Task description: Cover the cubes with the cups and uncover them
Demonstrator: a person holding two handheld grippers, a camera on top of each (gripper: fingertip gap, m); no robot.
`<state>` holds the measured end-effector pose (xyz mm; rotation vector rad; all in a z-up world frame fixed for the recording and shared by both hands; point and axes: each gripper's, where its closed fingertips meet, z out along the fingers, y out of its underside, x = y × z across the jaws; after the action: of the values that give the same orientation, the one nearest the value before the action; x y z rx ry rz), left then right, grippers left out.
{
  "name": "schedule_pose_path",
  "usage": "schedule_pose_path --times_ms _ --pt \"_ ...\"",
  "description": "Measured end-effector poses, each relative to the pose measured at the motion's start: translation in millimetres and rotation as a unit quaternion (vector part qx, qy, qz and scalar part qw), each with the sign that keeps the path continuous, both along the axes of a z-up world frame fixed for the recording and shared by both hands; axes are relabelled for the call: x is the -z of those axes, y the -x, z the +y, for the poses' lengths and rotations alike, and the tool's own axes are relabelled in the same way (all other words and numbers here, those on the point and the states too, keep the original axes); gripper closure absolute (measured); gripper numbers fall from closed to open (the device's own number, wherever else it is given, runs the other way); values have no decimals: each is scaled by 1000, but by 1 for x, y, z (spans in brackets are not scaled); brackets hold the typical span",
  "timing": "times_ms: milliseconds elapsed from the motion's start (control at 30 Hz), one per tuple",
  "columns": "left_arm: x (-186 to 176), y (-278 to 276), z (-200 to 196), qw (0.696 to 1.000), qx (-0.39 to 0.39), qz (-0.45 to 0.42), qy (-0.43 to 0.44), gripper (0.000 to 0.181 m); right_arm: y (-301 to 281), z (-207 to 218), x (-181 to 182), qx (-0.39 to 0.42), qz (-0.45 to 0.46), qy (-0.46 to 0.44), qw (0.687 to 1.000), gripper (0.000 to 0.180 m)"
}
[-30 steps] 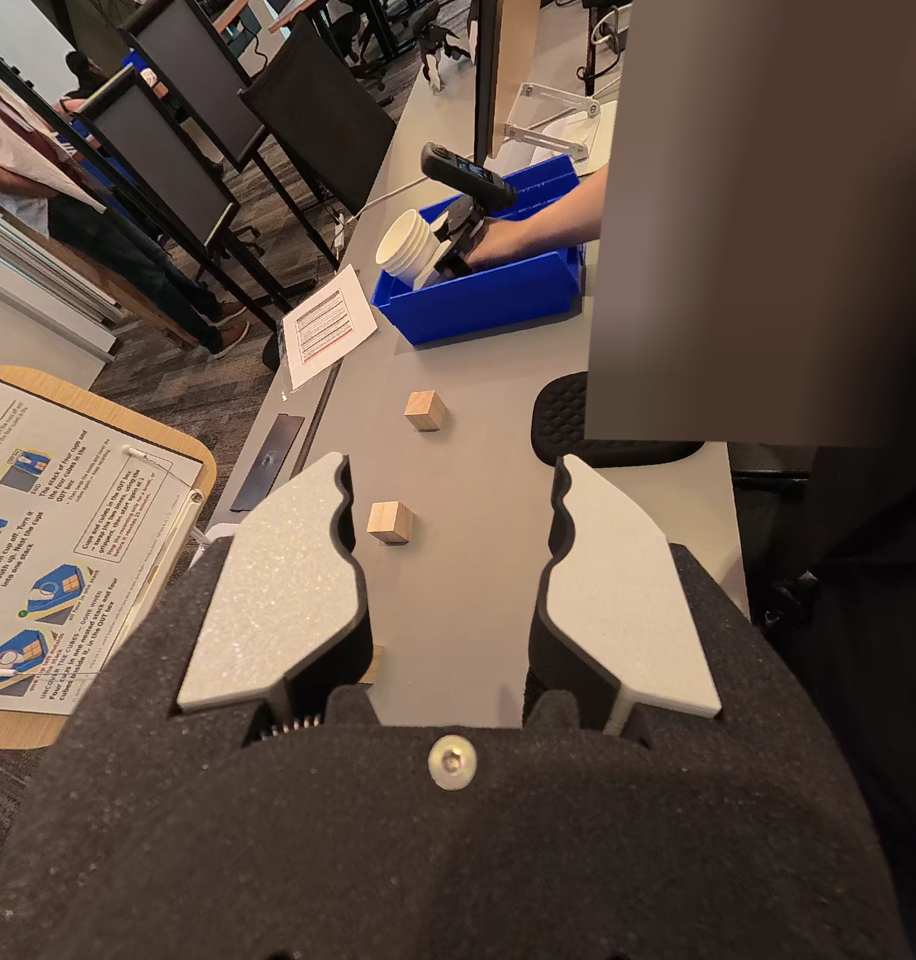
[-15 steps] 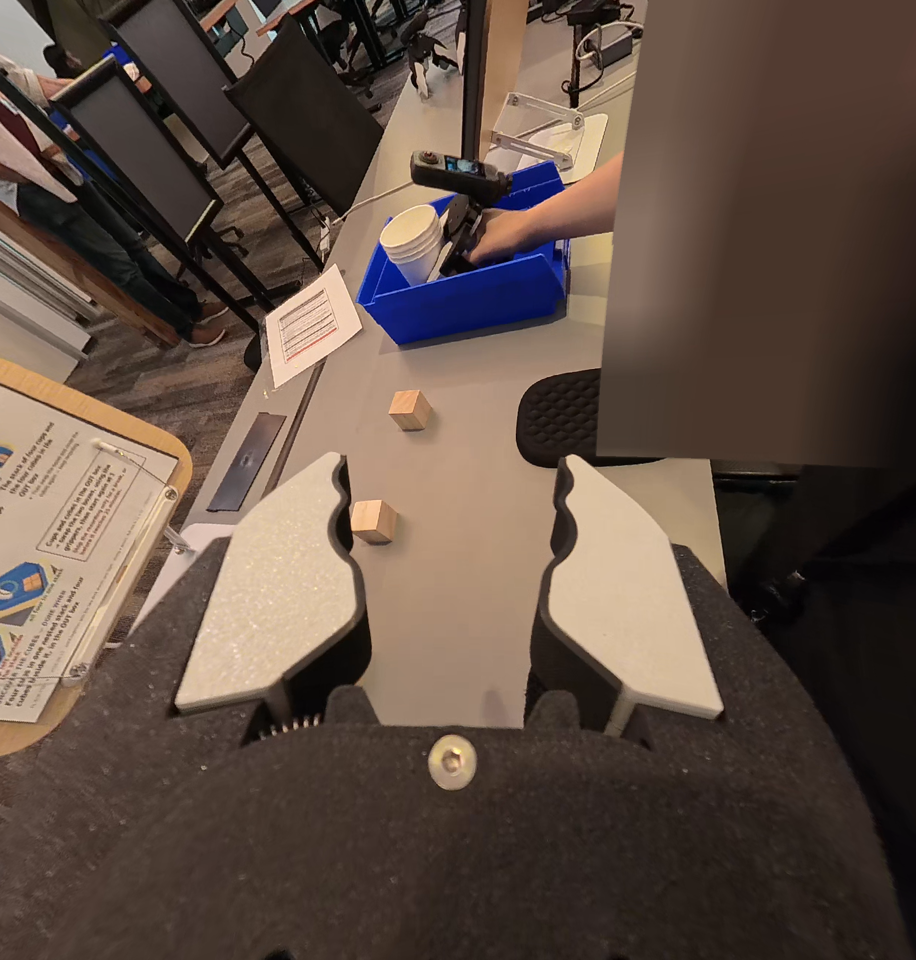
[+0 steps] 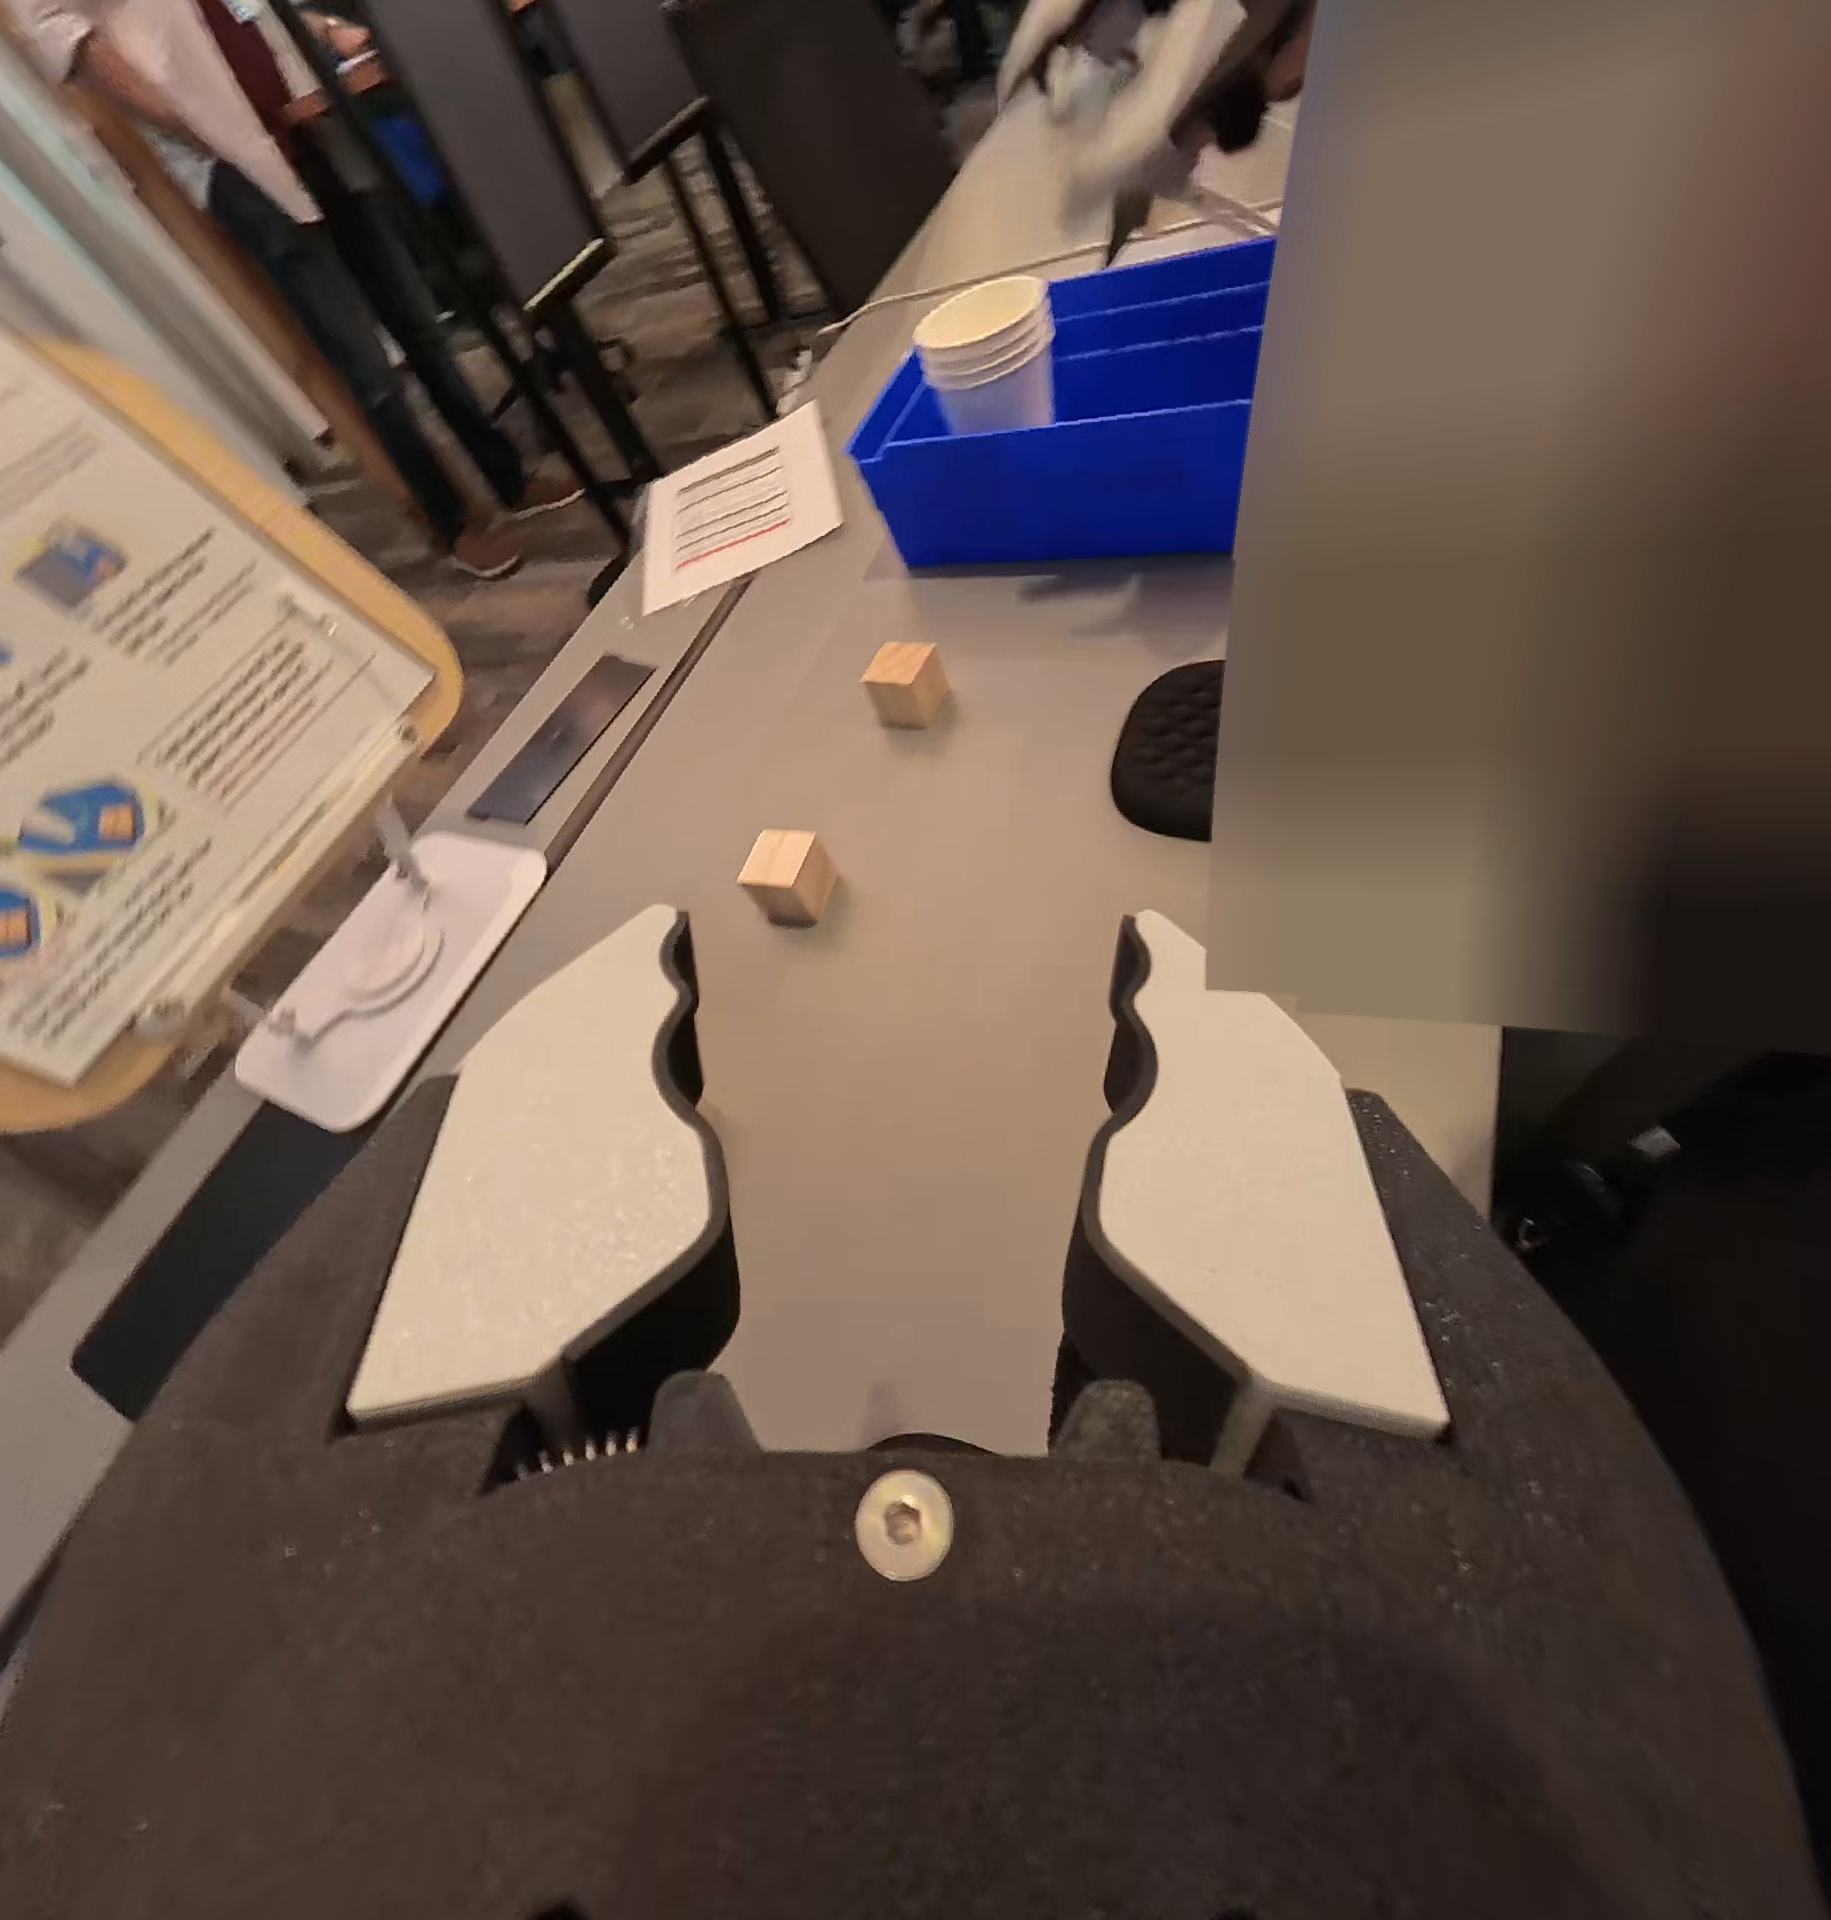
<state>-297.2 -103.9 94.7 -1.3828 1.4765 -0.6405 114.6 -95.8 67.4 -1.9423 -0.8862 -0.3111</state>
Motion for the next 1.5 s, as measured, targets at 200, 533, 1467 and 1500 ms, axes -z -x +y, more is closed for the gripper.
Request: schedule_pose_path --times_ms 200,533,1467,1500 --pt "18 5 1 997 -19 -41 61 106 73 62 125 -147 -110 236 954 111" --pt "18 33 -4 995 -55 -49 62 107 61 113 210 -144 -154 344 915 122" --pt "7 26 -14 995 -17 -75 58 110 -202 -56 201 434 110 374 812 133" --pt "6 27 -15 996 -18 -73 55 110 -206 -54 204 442 116 368 810 133"
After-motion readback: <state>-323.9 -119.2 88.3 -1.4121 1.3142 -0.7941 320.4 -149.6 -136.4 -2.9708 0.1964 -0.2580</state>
